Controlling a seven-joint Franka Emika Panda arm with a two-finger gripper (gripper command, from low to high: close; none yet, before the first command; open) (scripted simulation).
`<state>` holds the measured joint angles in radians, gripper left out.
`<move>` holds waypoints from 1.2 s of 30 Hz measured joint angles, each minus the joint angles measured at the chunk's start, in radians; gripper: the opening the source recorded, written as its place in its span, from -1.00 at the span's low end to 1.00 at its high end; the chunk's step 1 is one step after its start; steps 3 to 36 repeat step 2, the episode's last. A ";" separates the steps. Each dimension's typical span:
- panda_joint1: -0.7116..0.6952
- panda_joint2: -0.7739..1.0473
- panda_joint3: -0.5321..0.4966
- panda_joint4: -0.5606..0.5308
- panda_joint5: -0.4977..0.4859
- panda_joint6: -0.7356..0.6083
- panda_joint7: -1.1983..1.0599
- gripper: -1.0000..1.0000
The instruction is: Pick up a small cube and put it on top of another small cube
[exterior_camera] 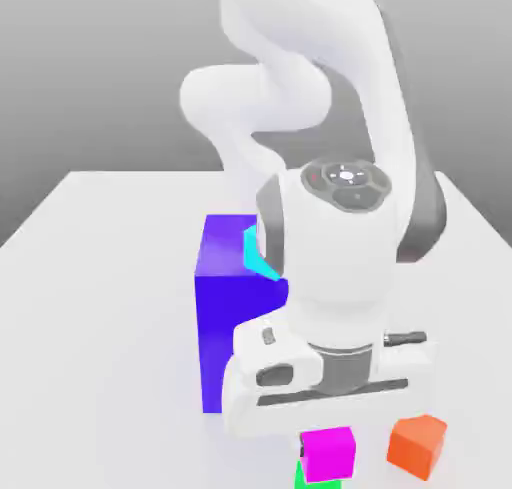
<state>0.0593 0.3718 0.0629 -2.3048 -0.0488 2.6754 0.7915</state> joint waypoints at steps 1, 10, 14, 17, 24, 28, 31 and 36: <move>0.000 0.000 0.000 0.000 0.000 0.000 0.000 1.00; 0.000 0.000 0.000 0.000 0.000 0.000 0.000 1.00; 0.000 0.000 0.000 0.000 0.000 0.000 0.000 1.00; 0.000 0.000 0.000 0.000 0.000 0.000 0.000 1.00; 0.000 0.000 0.000 0.000 0.000 0.000 0.000 1.00; 0.000 0.000 0.000 0.000 0.000 0.000 0.000 1.00; 0.000 0.000 0.000 0.000 0.000 0.000 0.000 1.00; 0.000 0.000 0.000 0.000 0.000 0.000 0.000 1.00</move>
